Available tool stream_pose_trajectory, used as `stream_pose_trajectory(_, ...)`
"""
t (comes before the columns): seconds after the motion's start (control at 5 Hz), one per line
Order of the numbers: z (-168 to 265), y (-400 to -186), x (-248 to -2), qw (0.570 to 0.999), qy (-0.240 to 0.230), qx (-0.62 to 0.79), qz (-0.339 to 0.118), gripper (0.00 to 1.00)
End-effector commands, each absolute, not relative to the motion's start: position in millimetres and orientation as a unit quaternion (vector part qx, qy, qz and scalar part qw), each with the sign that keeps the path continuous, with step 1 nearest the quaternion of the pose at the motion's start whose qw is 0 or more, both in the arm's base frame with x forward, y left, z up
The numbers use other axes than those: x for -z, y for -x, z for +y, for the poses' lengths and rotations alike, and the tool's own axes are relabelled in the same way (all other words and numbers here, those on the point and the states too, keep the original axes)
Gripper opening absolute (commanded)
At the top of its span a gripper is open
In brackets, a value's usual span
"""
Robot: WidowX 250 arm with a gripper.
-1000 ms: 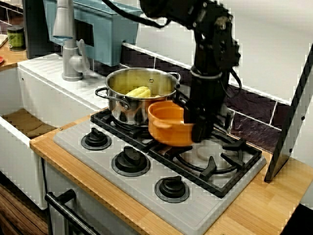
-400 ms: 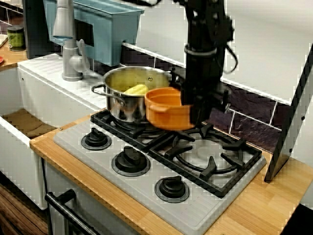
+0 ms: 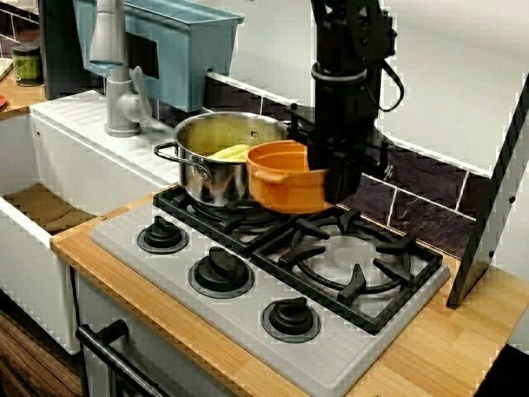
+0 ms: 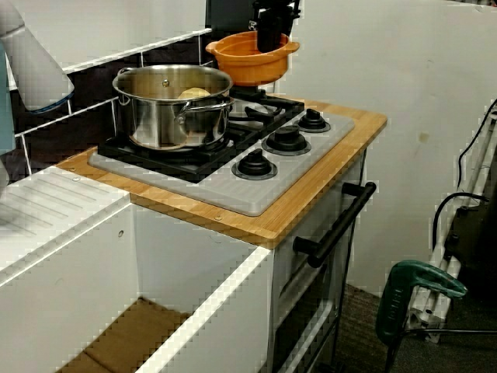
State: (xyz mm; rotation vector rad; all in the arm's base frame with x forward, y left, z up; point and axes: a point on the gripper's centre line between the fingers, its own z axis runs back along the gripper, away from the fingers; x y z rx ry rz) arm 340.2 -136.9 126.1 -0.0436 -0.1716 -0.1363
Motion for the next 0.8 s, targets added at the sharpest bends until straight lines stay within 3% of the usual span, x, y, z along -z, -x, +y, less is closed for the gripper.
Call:
stream_pose_trajectory(0.0, -137.7, -334.8, -165.5, 0.988, 0.038, 0.073, -0.134, 0.0)
stream_pose_trajectory(0.6, -133.6, -333.4, -183.9, 0.986, 0.045, 0.072, -0.146, 0.0)
